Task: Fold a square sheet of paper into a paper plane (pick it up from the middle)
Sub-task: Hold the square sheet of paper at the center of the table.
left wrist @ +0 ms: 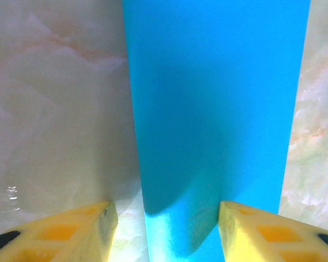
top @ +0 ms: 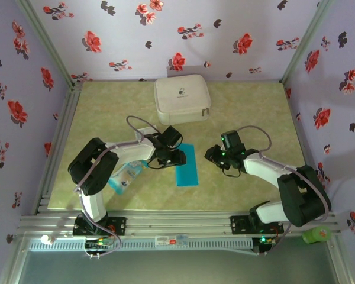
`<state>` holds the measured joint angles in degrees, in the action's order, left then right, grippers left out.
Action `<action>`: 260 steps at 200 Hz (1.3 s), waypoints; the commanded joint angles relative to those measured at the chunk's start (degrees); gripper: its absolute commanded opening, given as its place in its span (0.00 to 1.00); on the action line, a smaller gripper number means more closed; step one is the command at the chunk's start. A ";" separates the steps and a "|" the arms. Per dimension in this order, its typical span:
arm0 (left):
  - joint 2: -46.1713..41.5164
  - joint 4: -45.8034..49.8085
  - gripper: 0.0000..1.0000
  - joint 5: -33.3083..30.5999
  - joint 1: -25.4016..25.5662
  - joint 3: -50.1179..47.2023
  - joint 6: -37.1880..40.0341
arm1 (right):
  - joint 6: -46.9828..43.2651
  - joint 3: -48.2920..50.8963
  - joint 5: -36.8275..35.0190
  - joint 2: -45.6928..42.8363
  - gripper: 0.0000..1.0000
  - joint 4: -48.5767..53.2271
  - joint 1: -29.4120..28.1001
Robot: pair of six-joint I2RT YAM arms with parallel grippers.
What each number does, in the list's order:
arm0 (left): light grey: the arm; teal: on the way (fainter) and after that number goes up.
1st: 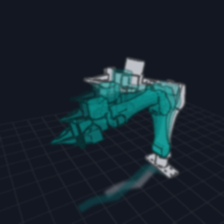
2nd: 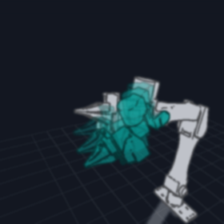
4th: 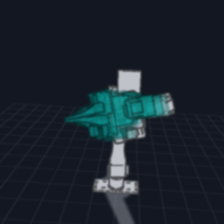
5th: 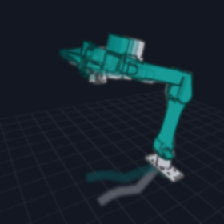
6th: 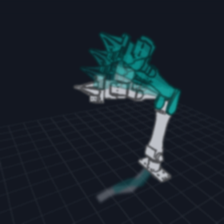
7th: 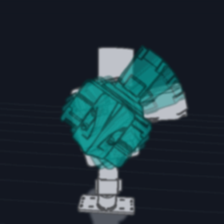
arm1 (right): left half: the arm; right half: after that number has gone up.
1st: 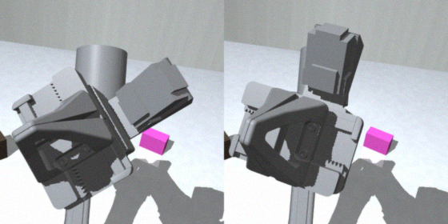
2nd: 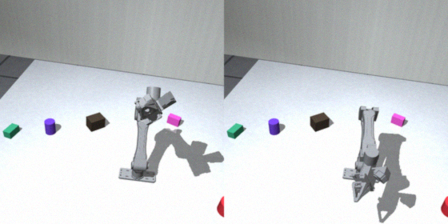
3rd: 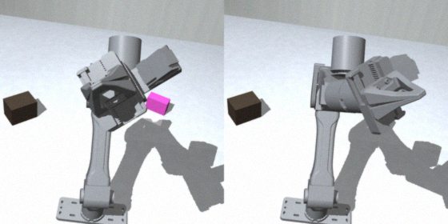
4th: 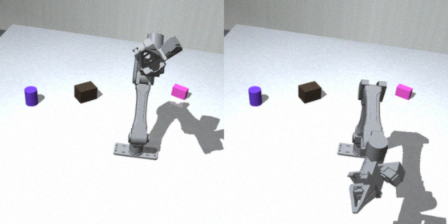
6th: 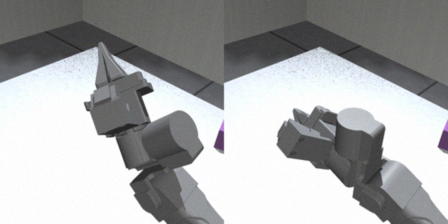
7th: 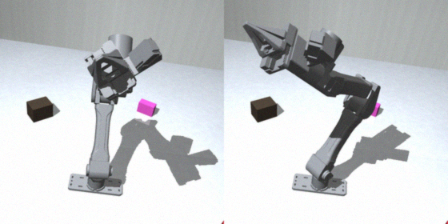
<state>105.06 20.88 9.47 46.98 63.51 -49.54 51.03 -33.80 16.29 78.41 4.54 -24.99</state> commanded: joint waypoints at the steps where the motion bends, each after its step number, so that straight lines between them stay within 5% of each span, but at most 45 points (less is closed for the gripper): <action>1: 2.34 3.59 0.54 -2.00 -0.62 0.93 0.04 | 0.65 0.40 0.72 0.68 0.32 -0.82 0.12; 260: 6.56 6.23 0.56 -3.94 0.13 2.77 0.73 | 0.30 0.32 2.89 1.62 0.30 -1.65 0.12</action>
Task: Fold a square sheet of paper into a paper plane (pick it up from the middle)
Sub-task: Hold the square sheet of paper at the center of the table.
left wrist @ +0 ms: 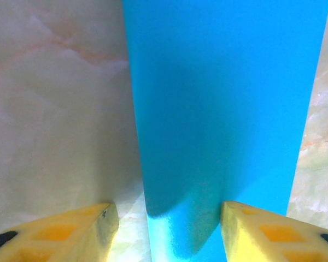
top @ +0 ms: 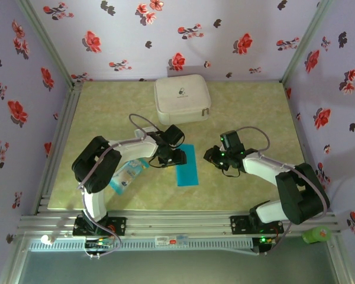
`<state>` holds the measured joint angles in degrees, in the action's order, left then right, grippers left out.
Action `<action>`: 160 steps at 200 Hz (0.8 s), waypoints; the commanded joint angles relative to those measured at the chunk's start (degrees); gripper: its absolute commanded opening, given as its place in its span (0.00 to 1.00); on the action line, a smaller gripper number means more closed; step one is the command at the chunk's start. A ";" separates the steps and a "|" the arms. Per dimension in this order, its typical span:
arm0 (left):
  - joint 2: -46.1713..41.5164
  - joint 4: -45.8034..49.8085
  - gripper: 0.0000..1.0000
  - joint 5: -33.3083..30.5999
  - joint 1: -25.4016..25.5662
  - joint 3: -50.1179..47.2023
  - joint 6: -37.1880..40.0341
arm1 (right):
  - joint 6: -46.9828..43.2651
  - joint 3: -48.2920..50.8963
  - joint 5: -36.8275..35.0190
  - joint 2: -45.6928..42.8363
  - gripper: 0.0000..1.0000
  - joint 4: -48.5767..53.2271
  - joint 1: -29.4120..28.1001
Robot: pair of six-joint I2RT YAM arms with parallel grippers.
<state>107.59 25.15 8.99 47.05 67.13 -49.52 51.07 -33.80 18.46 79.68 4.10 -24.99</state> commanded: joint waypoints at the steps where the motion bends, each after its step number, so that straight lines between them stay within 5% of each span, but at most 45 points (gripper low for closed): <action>1: 3.99 1.95 0.55 -3.46 0.06 -0.86 0.72 | 0.26 0.32 0.71 0.37 0.30 -1.20 0.12; 160: 7.14 5.47 0.55 -4.93 0.41 1.69 3.73 | 0.53 -0.05 1.29 0.88 0.31 -1.47 0.04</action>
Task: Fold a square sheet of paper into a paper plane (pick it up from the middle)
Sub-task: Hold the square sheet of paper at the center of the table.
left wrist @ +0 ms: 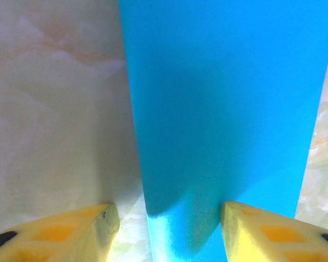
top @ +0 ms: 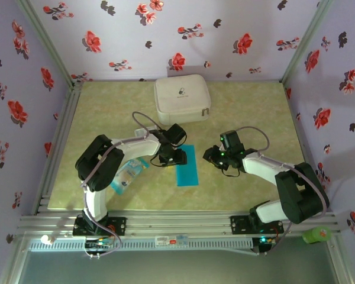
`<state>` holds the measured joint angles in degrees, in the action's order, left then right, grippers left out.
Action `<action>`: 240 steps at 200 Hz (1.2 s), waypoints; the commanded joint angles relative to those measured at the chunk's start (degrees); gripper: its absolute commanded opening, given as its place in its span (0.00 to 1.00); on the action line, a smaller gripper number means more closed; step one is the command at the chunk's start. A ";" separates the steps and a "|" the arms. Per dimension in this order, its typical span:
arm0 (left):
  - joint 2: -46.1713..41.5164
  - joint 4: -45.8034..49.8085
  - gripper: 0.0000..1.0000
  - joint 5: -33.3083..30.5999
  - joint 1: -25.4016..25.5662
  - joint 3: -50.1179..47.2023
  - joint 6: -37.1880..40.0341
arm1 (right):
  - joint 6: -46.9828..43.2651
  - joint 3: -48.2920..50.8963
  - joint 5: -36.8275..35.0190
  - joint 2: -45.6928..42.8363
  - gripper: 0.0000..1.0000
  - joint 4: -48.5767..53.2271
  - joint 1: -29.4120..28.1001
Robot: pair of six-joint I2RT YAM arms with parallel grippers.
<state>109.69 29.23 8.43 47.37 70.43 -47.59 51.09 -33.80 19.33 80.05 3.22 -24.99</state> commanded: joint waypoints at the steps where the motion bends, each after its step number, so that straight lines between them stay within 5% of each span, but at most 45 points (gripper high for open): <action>1: 5.03 1.37 0.55 -4.42 0.09 -1.61 1.76 | 0.50 -0.04 0.38 0.52 0.31 -0.64 0.04; 136: 4.21 -1.33 0.56 -4.33 0.04 -3.19 -2.33 | 0.24 -0.87 1.92 1.75 0.28 -1.31 -0.87; 240: 4.49 -1.35 0.57 -4.77 0.00 -3.42 1.88 | 0.15 -1.18 2.11 2.04 0.28 -1.27 -1.37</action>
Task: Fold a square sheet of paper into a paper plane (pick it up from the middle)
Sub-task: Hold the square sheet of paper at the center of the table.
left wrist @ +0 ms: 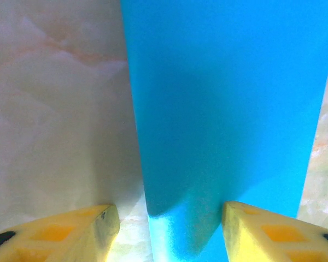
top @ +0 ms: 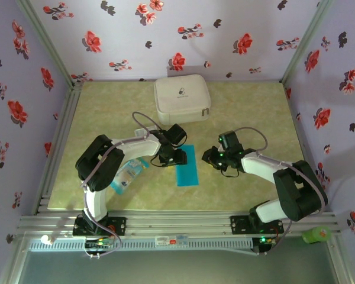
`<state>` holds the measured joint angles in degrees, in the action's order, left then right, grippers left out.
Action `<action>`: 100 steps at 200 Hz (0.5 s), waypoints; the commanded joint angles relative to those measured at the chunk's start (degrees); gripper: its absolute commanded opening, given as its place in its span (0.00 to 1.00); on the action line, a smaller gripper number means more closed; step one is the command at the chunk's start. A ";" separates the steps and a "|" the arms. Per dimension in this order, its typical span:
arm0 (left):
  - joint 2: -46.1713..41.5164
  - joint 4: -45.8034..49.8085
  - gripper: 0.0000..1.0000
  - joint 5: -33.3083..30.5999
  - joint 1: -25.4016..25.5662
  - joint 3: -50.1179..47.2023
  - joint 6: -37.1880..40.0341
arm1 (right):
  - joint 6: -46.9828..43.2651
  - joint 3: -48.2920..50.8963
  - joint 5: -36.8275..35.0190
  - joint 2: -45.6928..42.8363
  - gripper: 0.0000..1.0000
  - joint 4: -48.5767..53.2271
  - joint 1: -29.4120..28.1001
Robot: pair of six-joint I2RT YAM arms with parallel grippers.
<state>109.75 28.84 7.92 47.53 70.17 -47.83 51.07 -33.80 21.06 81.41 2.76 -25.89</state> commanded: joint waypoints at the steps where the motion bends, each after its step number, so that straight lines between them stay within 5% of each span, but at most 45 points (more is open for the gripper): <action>1: 4.47 -1.01 0.57 -4.25 -0.15 -3.13 2.17 | 0.17 -1.18 0.39 0.68 0.28 -0.86 -0.48; 100: 5.38 0.27 0.57 -5.82 -0.24 -2.14 0.67 | -0.26 -1.63 2.30 1.21 0.23 -2.47 -1.17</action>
<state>109.75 28.93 7.57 47.66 70.26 -47.64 51.05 -33.93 21.54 81.56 2.59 -26.33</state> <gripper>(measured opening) 0.568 0.253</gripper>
